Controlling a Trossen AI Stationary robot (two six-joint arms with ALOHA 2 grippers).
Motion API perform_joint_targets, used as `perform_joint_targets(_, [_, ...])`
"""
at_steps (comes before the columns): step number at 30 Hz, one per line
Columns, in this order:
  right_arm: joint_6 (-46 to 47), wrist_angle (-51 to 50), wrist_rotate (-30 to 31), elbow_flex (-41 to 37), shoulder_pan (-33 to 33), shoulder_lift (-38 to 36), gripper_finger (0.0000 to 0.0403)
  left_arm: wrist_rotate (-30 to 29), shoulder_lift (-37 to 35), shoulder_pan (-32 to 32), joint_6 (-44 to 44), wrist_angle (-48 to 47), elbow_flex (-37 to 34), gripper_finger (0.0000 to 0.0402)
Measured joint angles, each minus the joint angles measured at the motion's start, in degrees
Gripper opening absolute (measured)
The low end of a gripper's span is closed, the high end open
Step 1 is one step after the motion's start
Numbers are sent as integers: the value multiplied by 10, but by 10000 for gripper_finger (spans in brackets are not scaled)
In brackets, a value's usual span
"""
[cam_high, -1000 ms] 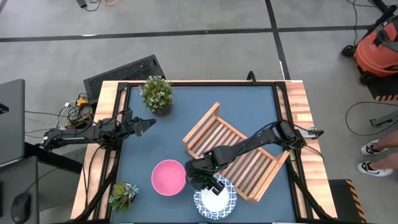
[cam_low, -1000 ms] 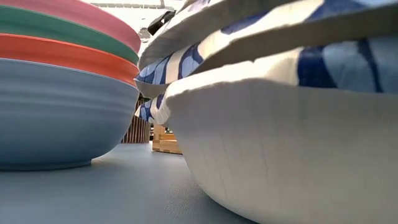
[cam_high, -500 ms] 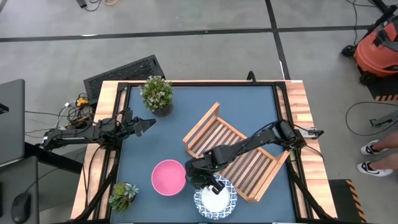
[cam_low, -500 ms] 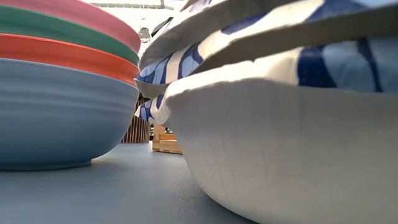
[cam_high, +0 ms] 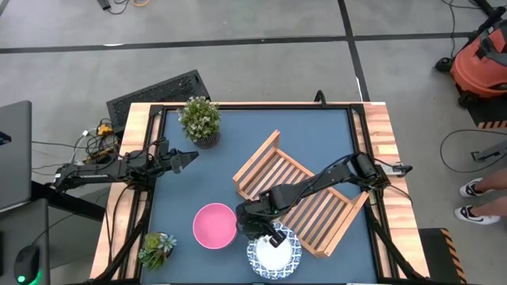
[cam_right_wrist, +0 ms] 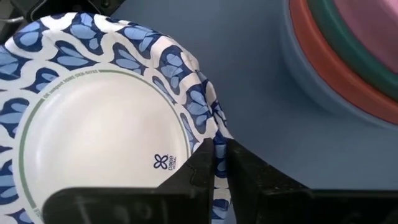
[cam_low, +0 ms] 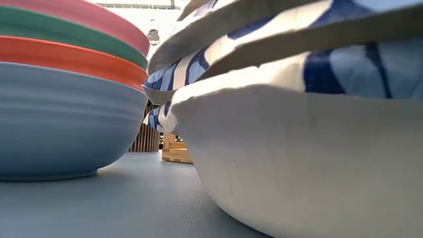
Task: Place and stack bowls onto a shelf
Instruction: Put the blue patterned bowl on the shelf
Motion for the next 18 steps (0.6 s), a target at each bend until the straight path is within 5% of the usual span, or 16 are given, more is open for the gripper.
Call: perform_joint_targets(18, [102, -76, -1, 53, -14, -29, 19, 0, 0, 0, 0, 0, 0, 112])
